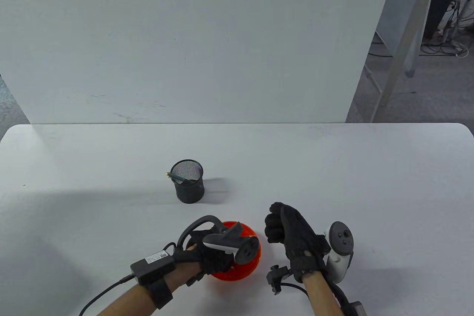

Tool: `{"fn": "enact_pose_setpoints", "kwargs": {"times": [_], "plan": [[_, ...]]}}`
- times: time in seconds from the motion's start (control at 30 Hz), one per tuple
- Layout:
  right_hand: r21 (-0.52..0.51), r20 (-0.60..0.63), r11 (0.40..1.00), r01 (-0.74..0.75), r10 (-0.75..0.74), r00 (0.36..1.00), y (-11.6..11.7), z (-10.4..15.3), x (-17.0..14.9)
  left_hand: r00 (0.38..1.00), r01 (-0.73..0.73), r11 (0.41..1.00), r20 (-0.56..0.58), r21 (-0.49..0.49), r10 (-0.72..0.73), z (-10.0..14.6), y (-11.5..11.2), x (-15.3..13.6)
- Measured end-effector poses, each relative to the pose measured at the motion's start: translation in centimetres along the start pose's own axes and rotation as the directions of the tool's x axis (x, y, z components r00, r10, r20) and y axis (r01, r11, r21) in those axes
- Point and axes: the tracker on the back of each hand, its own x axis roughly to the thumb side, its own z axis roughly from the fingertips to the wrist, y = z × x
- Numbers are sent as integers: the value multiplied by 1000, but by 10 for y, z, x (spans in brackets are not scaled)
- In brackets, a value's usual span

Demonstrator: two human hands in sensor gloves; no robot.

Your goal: Assemble fountain pens from components

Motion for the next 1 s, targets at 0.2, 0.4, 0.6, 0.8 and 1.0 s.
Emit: {"fn": "enact_pose_setpoints", "kwargs": {"times": [0.2,0.4,0.6,0.8,1.0], "plan": [[8,6,1000,5,-5,1000,0,0,0,998,65,998,7,12,-65,-3,0,7],[13,-1,1000,3,-3,1000,1,-1,-1,998,52,999,34,3,-53,-4,-2,7],[10,-5,1000,0,0,1000,1,-1,-2,998,50,999,39,5,-50,-4,-2,6],[14,-3,1000,6,-6,1000,1,-1,-1,998,-53,998,41,-27,54,-5,-3,-4],[44,6,999,13,-13,1000,4,0,1,997,-69,998,42,9,69,3,1,-16]]}}
